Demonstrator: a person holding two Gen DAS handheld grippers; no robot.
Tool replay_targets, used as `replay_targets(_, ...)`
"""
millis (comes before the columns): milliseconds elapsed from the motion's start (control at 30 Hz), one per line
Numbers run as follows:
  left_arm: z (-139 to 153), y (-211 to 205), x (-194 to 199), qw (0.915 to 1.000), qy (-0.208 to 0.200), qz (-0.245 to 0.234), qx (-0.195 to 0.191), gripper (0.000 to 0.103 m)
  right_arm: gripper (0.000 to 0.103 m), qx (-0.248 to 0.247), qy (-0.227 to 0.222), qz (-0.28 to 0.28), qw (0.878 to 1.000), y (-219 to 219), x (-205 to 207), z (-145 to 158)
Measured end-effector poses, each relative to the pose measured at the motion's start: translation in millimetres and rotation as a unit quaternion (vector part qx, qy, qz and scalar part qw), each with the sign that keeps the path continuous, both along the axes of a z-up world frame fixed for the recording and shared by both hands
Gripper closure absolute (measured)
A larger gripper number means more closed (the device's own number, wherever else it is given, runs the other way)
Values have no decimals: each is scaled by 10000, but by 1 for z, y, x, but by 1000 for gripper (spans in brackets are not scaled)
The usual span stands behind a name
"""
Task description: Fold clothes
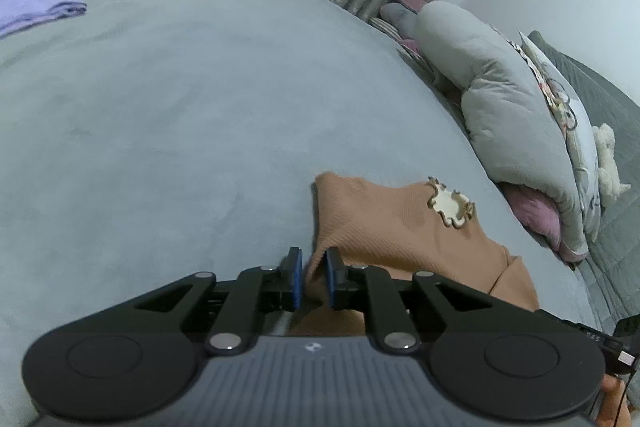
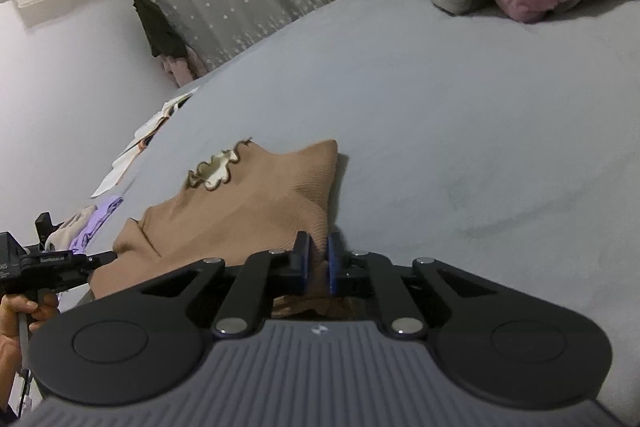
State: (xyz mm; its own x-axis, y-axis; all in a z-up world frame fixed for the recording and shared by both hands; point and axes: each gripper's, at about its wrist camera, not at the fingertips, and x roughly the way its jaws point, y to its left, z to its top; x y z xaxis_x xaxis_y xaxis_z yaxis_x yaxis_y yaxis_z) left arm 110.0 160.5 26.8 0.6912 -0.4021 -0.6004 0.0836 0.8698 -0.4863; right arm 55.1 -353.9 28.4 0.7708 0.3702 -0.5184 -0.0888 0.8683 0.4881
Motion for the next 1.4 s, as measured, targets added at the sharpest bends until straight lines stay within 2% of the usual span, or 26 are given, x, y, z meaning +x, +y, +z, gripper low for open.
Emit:
replay_targets(67, 7, 10, -3, 9999, -94, 48, 34, 91, 86, 104, -86, -26, 9999, -5, -1, 4)
replay_targets(100, 8, 14, -4, 9999, -119, 11, -31, 91, 76, 201, -161, -113, 9996, -10, -2, 5)
replay_targets(133, 9, 16, -5, 9998, -141, -30, -101, 91, 59, 298, -236, -200, 9991, -16, -3, 6)
replay_targets(200, 9, 13, -5, 9999, -130, -103, -47, 90, 44, 451, -310, -397, 9977, -26, -3, 7)
replay_targets(267, 8, 8, -5, 9998, -105, -184, 13, 89, 44, 557, -325, -574, 9963, -33, -2, 6)
replay_targets(400, 2, -7, -4, 9991, -33, -341, 262, 84, 45, 598, -116, -344, 9975, -28, 8, -3)
replay_targets(433, 0, -11, -4, 9985, -31, -369, 393, 84, 51, 684, -3, -174, 9975, -23, 10, -7)
replay_targets(467, 0, -12, -5, 9982, -44, -362, 473, 82, 61, 563, 158, 30, 9983, -13, 12, -11)
replay_targets(500, 0, -12, -5, 9983, -20, -314, 489, 82, 83, 97, 235, 53, 9997, -1, 12, -11)
replay_targets(567, 2, -12, -6, 9984, 17, -219, 519, 82, 83, -314, 268, -8, 9991, 7, 11, -9)
replay_targets(667, 20, -12, -24, 9959, -139, -108, 889, 84, 78, -236, 231, -96, 9994, 4, 4, 0)
replay_targets(800, 40, -10, -60, 9933, -286, -251, 1095, 81, 76, 10, 49, -388, 9992, -4, -17, 18)
replay_targets(867, 46, -16, -87, 9916, -306, -296, 1219, 79, 76, -49, 101, -358, 9993, -1, -23, 20)
replay_targets(967, 45, -28, -116, 9905, -281, -420, 1281, 75, 77, -608, 273, -88, 9977, 17, -23, 8)
replay_targets(1067, 35, -44, -137, 9828, -119, -500, 1775, 74, 78, -1232, 260, -53, 9920, 34, -31, 11)
replay_targets(1167, 18, -59, -147, 9693, -32, -541, 2400, 69, 77, -1589, 393, -19, 9865, 37, -42, 16)
replay_targets(1200, 15, -58, -151, 9685, -120, -516, 2434, 65, 77, -1602, 421, -81, 9861, 33, -48, 18)
replay_targets(1300, 21, -40, -160, 9812, 60, -164, 1921, 65, 75, -1546, 494, -237, 9865, 23, -65, 23)
replay_targets(1333, 26, -34, -168, 9851, 96, -141, 1712, 65, 68, -1515, 515, -203, 9869, 21, -71, 24)
replay_targets(1367, 29, -33, -173, 9861, 103, -161, 1653, 65, 64, -1475, 551, -88, 9875, 19, -80, 27)
replay_targets(1400, 34, -31, -185, 9864, 91, -239, 1626, 65, 54, -1432, 575, 46, 9880, 17, -89, 29)
